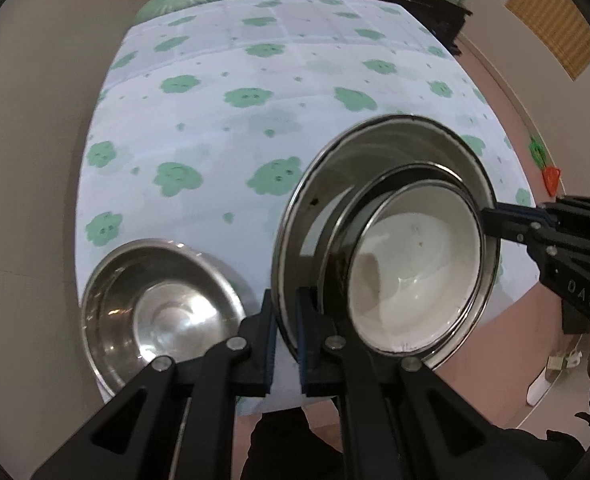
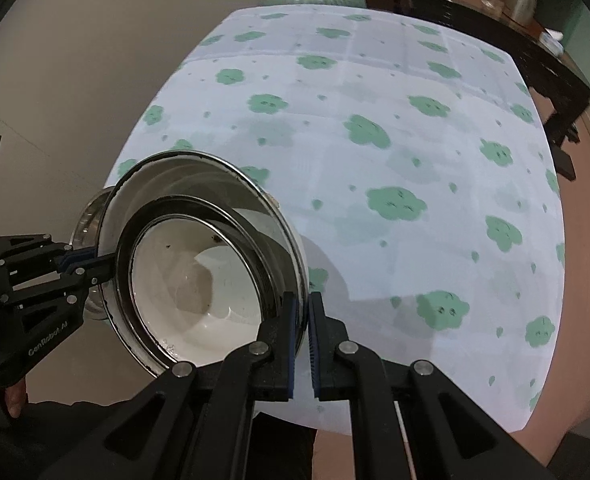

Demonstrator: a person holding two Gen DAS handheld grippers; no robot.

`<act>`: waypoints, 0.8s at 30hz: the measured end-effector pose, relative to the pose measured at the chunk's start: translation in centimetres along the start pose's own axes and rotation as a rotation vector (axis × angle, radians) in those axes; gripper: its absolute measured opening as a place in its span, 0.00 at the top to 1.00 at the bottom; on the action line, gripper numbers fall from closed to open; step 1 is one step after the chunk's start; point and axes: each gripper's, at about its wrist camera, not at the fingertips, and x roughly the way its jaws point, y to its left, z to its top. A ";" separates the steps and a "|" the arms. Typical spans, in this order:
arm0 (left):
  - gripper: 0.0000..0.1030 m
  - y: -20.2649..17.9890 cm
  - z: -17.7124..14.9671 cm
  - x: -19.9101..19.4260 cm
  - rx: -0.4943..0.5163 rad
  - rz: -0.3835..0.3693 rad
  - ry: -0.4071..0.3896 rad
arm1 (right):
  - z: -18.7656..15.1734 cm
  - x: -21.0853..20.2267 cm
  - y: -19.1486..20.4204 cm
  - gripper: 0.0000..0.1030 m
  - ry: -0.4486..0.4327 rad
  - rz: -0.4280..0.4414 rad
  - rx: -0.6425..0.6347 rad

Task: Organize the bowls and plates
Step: 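Carry the stacked dishes with both tools toward the large steel bowl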

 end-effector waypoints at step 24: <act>0.96 8.7 -3.2 -3.4 -0.133 0.067 -0.045 | 3.8 -0.1 10.0 0.93 -0.020 0.044 -0.169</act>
